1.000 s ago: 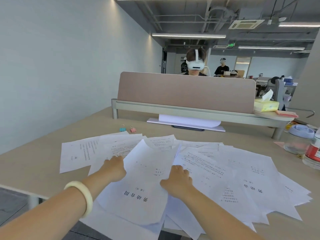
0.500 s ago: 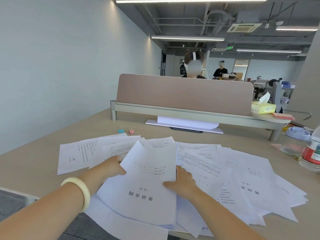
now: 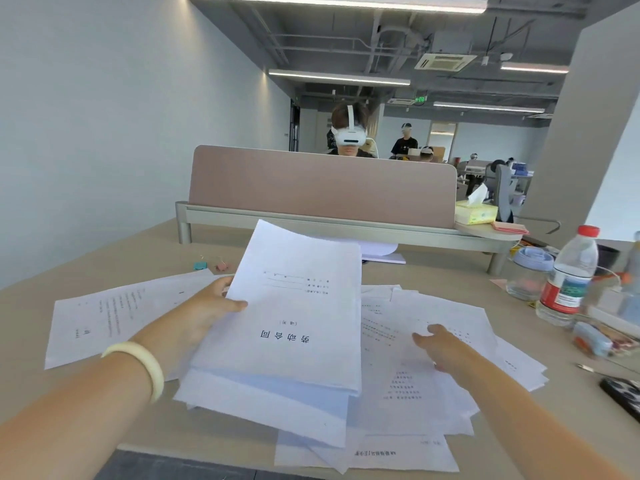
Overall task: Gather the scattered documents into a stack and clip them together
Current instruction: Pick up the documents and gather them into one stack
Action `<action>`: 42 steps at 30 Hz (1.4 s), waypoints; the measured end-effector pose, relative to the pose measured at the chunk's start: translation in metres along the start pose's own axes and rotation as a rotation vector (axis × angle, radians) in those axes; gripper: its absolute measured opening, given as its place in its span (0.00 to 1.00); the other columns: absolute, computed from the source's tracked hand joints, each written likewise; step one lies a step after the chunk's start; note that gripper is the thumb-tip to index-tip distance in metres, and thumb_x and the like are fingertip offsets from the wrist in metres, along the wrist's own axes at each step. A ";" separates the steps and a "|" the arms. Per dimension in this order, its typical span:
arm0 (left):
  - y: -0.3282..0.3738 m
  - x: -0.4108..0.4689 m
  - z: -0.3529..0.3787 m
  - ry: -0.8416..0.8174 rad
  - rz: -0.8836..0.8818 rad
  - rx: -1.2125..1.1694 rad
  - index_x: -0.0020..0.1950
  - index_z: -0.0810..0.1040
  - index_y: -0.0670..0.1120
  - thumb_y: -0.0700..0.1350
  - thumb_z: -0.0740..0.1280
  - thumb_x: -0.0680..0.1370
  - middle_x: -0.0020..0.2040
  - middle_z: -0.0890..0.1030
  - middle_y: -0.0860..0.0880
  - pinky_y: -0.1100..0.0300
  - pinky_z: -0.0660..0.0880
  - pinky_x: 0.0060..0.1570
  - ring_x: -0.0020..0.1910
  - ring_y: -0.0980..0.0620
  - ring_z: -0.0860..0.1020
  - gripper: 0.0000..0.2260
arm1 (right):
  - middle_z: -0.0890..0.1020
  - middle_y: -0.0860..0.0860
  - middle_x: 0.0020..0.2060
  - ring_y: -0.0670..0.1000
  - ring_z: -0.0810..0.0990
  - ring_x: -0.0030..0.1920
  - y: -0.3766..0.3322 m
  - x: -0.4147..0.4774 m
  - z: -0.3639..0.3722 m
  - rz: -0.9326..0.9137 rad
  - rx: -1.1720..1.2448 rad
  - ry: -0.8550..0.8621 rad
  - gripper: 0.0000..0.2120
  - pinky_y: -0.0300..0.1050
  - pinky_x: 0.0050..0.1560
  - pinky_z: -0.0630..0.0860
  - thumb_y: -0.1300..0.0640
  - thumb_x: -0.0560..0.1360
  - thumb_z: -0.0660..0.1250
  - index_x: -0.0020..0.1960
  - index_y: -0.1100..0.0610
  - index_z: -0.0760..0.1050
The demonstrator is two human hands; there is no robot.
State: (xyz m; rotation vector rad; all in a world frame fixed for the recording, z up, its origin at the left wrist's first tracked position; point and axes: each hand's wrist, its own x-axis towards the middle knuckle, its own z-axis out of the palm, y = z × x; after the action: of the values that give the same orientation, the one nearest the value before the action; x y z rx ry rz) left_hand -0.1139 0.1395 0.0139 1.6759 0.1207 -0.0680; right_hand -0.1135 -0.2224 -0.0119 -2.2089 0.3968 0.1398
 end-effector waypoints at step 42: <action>-0.037 0.029 0.070 0.018 -0.018 0.307 0.59 0.70 0.44 0.35 0.66 0.75 0.52 0.76 0.47 0.62 0.70 0.37 0.46 0.49 0.76 0.14 | 0.83 0.59 0.53 0.62 0.81 0.52 0.011 0.010 -0.025 -0.056 0.670 -0.347 0.13 0.53 0.47 0.78 0.65 0.78 0.58 0.58 0.56 0.77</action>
State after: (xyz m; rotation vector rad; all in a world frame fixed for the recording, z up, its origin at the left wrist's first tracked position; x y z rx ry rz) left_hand -0.0875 0.0748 -0.0334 1.9819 0.1443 -0.0885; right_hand -0.1090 -0.2503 -0.0068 -1.4963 0.1518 0.3059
